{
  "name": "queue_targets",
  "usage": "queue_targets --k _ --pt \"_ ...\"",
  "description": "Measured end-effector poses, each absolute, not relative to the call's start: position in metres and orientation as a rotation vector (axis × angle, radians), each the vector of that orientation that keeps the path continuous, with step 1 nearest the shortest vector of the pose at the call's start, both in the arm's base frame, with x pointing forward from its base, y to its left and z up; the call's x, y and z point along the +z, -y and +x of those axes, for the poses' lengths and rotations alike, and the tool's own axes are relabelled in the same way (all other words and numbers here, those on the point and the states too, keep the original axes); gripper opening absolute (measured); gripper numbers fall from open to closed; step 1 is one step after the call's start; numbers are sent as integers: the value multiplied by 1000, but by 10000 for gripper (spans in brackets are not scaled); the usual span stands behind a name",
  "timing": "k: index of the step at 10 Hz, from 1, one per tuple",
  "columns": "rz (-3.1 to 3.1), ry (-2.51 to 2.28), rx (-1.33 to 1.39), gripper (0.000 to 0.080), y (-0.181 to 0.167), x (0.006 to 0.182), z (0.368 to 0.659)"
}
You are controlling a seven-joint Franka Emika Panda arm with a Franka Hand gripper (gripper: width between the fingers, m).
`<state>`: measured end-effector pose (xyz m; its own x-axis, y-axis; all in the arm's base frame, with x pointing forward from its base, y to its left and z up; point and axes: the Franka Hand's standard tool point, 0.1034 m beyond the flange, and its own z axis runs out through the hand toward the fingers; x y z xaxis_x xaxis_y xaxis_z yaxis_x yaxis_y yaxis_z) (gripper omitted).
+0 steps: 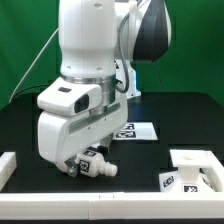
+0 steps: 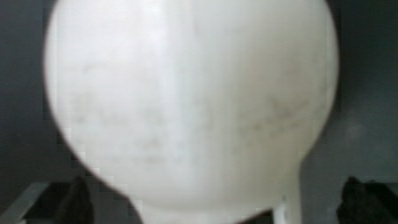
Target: Assemble lamp
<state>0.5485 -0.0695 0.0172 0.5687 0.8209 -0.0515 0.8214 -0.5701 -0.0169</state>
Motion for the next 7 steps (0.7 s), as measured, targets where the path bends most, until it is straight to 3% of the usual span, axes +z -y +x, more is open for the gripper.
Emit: queue_targets --k 2,4,5,6,7 --pt "2775 -1443 -77 698 71 16 549" --pt "2775 -1443 -78 440 72 16 548" --pt "2766 -1459 -79 440 72 16 549" --pt "2762 -1467 -79 337 72 16 548" --pt "2761 -1467 -79 337 72 16 549"
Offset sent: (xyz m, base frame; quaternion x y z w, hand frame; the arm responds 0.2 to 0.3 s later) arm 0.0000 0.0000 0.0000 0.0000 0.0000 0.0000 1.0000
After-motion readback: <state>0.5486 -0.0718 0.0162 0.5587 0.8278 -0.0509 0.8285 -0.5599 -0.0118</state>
